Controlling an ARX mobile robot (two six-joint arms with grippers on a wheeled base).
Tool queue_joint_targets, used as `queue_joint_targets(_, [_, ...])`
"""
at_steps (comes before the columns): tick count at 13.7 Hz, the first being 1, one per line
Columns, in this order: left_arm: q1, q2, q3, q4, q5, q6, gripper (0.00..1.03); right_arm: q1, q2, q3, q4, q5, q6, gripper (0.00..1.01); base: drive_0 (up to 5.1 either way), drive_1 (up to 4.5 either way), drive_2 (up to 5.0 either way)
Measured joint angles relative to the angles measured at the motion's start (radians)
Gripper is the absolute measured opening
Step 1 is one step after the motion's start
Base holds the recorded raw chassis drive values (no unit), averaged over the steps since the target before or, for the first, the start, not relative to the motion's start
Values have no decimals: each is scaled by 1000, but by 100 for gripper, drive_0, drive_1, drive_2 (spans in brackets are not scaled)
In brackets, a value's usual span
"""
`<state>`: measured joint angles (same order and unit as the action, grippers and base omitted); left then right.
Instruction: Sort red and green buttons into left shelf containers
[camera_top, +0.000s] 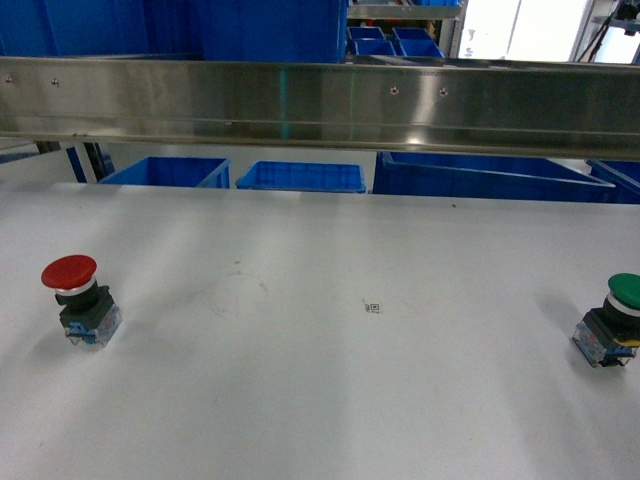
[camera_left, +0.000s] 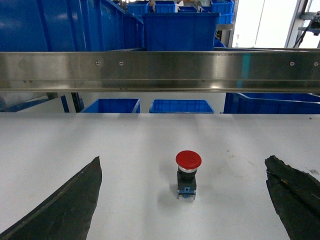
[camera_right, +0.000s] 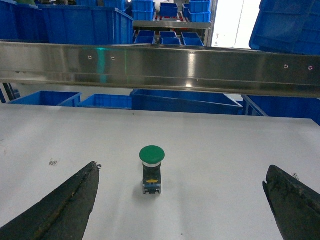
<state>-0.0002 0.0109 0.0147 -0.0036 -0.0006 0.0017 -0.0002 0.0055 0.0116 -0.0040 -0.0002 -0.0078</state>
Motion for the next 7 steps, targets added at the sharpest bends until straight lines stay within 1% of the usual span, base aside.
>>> queue_joint_targets(7, [0,0,0,0,0,0,98,0,0,0,0,0,0,98,0,0,0])
